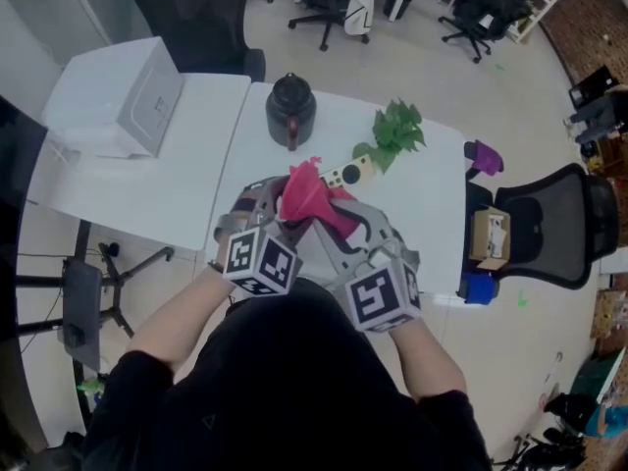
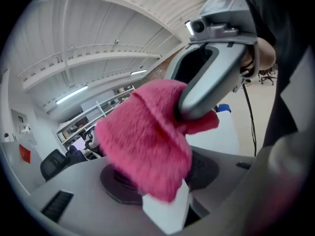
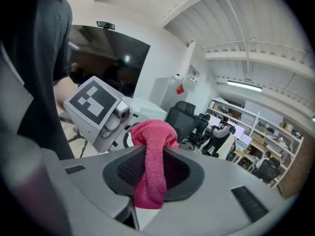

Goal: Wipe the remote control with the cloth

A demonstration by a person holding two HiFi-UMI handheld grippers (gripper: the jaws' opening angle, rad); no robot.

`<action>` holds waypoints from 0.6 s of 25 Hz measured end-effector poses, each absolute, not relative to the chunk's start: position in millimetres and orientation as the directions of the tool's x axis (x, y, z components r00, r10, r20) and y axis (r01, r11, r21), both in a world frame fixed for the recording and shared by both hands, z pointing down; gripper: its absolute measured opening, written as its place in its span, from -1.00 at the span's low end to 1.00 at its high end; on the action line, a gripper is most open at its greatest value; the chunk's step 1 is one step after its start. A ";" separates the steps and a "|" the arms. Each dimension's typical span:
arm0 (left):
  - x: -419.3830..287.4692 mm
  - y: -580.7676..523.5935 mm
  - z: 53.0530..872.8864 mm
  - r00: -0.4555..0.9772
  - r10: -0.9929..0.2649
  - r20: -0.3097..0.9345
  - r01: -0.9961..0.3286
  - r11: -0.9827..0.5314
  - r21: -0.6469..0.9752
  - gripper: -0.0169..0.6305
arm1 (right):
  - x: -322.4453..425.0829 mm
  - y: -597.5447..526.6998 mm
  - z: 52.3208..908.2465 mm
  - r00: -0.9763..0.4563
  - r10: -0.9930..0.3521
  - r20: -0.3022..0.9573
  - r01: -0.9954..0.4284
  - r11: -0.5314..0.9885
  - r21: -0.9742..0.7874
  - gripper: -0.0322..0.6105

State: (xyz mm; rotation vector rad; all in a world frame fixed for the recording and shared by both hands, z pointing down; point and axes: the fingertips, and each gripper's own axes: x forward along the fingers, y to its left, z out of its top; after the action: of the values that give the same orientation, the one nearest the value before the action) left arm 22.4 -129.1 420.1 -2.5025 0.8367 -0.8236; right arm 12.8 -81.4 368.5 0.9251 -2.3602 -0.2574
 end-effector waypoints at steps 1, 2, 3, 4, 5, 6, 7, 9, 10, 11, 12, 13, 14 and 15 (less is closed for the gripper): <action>23.0 -127.8 418.5 0.651 -0.643 0.404 -0.409 -0.745 -0.527 -0.30 | 3.4 -80.2 371.8 -0.594 -0.654 0.468 -0.530 0.756 0.384 -0.61; 23.1 -126.5 417.2 0.650 -0.648 0.397 -0.396 -0.735 -0.550 -0.30 | -3.5 -79.6 374.5 -0.596 -0.641 0.484 -0.505 0.768 0.395 -0.61; 22.4 -125.4 416.1 0.648 -0.654 0.389 -0.384 -0.723 -0.574 -0.30 | -7.9 -79.4 375.9 -0.594 -0.633 0.496 -0.485 0.774 0.406 -0.61; 20.8 -124.4 414.6 0.647 -0.662 0.380 -0.376 -0.710 -0.596 -0.30 | -10.1 -79.7 376.0 -0.590 -0.630 0.504 -0.472 0.776 0.417 -0.61; 19.0 -123.4 412.6 0.645 -0.669 0.368 -0.372 -0.697 -0.614 -0.30 | -10.7 -80.4 375.2 -0.585 -0.631 0.510 -0.464 0.776 0.427 -0.61; 17.2 -122.0 410.4 0.645 -0.676 0.357 -0.369 -0.685 -0.628 -0.30 | -10.4 -81.6 374.0 -0.577 -0.635 0.514 -0.461 0.772 0.437 -0.61; 15.8 -120.4 408.0 0.646 -0.681 0.345 -0.367 -0.674 -0.641 -0.30 | -9.4 -83.2 372.8 -0.567 -0.643 0.515 -0.460 0.766 0.449 -0.61; 13.4 -117.1 403.8 0.651 -0.686 0.324 -0.369 -0.659 -0.655 -0.30 | -6.8 -86.0 371.0 -0.549 -0.659 0.515 -0.461 0.752 0.471 -0.61; 12.3 -115.9 402.2 0.654 -0.688 0.315 -0.371 -0.655 -0.658 -0.30 | -5.4 -87.0 370.4 -0.543 -0.665 0.514 -0.462 0.747 0.479 -0.61; 11.3 -115.1 401.1 0.656 -0.688 0.309 -0.373 -0.652 -0.660 -0.30 | -3.9 -87.7 370.0 -0.538 -0.670 0.512 -0.462 0.742 0.486 -0.61; 10.6 -114.4 400.6 0.658 -0.689 0.304 -0.374 -0.649 -0.663 -0.30 | -1.8 -88.4 369.8 -0.533 -0.675 0.510 -0.462 0.737 0.493 -0.61; 9.9 -113.7 400.5 0.658 -0.690 0.301 -0.374 -0.647 -0.665 -0.30 | 1.1 -89.2 369.5 -0.527 -0.682 0.507 -0.466 0.731 0.499 -0.61; 9.4 -112.9 400.5 0.659 -0.690 0.299 -0.373 -0.645 -0.667 -0.30 | 4.9 -90.4 368.8 -0.520 -0.690 0.503 -0.474 0.723 0.502 -0.61; 8.8 -112.1 400.5 0.660 -0.690 0.297 -0.371 -0.643 -0.669 -0.30 | 9.8 -92.2 367.7 -0.511 -0.700 0.499 -0.486 0.714 0.504 -0.61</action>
State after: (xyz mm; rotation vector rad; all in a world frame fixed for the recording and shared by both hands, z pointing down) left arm 8.8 -112.1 400.5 -2.3047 0.8195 -0.7337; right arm 9.8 -92.2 367.7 0.8963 -2.2145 -0.3919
